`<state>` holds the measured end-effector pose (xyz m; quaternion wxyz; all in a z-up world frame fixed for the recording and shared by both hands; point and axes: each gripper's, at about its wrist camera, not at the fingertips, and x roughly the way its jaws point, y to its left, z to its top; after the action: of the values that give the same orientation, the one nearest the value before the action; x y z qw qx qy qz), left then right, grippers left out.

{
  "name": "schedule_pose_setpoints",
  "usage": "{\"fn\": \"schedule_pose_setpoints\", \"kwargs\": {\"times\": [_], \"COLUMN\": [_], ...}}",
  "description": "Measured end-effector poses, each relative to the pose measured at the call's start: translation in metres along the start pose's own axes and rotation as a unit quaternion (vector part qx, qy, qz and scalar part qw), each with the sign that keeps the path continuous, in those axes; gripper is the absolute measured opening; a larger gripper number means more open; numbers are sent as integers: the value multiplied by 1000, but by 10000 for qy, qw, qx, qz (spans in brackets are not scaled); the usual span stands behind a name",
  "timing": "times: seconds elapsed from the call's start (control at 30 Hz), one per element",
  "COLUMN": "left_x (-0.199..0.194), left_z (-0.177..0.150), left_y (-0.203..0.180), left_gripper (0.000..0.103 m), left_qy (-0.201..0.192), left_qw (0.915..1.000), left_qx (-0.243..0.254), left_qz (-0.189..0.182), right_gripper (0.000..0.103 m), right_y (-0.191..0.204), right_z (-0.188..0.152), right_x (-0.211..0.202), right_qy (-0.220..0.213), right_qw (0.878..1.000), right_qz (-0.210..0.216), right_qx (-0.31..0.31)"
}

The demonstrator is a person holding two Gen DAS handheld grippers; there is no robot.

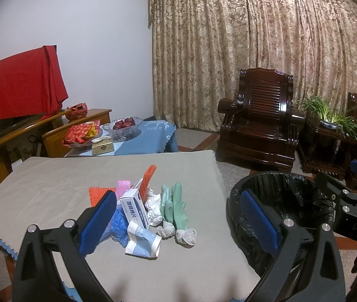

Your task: Collect trash

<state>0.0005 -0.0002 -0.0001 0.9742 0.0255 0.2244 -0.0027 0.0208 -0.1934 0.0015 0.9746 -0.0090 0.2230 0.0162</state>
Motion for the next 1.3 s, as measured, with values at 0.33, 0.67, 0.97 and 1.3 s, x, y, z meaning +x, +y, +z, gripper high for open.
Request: {"fn": "schedule_pose_setpoints", "kwargs": {"times": [0.33,0.67,0.97,1.3], "left_x": [0,0,0,0], "left_z": [0,0,0,0], "left_y": [0,0,0,0], "left_gripper": [97,97,97,97], "left_qy": [-1,3,2,6], "left_qw": [10000,10000,10000,10000], "left_qx": [-3,8,8,4], "left_qz": [3,2,7,7], "right_gripper": [98,98,98,98], "right_y": [0,-5,1,1], "right_z": [0,0,-13,-10], "right_x": [-2,-3,8,6], "right_qy": [4,13,108,56], "right_qw": [10000,10000,9999,10000], "right_qz": [-4,1,12,-7], "right_qx": [3,11,48,43]}}
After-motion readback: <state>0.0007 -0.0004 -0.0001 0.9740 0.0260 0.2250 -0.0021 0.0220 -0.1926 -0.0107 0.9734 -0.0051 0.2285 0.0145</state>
